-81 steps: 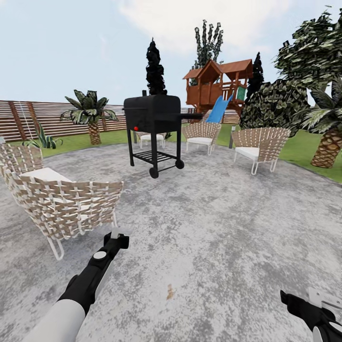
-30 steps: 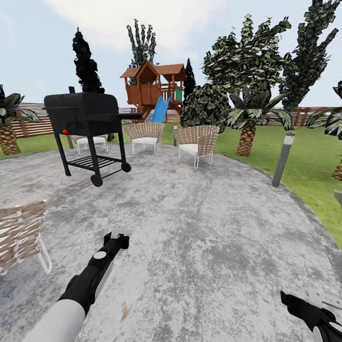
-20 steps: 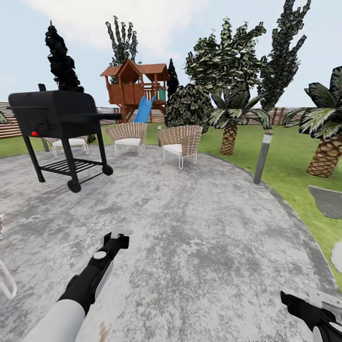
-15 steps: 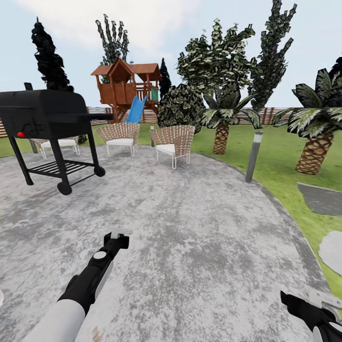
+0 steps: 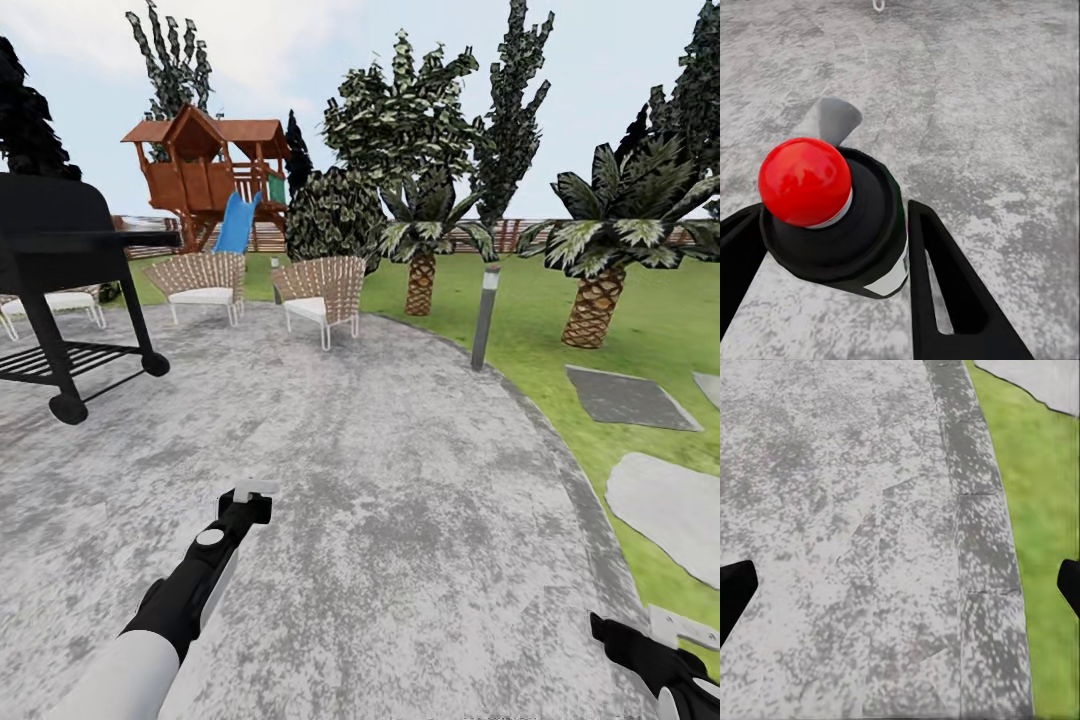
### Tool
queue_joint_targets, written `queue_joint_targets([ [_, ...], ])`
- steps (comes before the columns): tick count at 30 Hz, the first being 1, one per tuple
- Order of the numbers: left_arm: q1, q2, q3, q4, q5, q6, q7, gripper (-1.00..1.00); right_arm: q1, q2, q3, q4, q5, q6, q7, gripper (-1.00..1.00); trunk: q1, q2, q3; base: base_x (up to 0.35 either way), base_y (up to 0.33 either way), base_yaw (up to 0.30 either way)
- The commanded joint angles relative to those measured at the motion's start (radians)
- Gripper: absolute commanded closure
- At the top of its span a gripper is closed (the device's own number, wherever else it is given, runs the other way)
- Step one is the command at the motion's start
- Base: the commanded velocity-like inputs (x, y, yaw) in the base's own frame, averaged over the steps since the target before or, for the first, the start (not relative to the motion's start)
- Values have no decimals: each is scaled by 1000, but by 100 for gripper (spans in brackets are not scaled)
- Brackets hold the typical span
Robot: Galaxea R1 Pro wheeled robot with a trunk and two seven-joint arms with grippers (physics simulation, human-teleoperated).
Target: In the garden, pick up the pesticide atomizer on the floor and spray pesticide onto both trees until each tree trunk is fully covered.
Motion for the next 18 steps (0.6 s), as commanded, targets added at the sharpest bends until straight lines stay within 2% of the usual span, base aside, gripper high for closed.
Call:
queue_joint_targets([
  [1, 0, 0, 0, 0, 0, 0, 0, 100, 0, 0, 0, 0, 0, 0, 0, -100, 0, 0, 0, 0, 0, -298],
  [18, 0, 0, 0, 0, 0, 0, 0, 100, 0, 0, 0, 0, 0, 0, 0, -100, 0, 0, 0, 0, 0, -298],
])
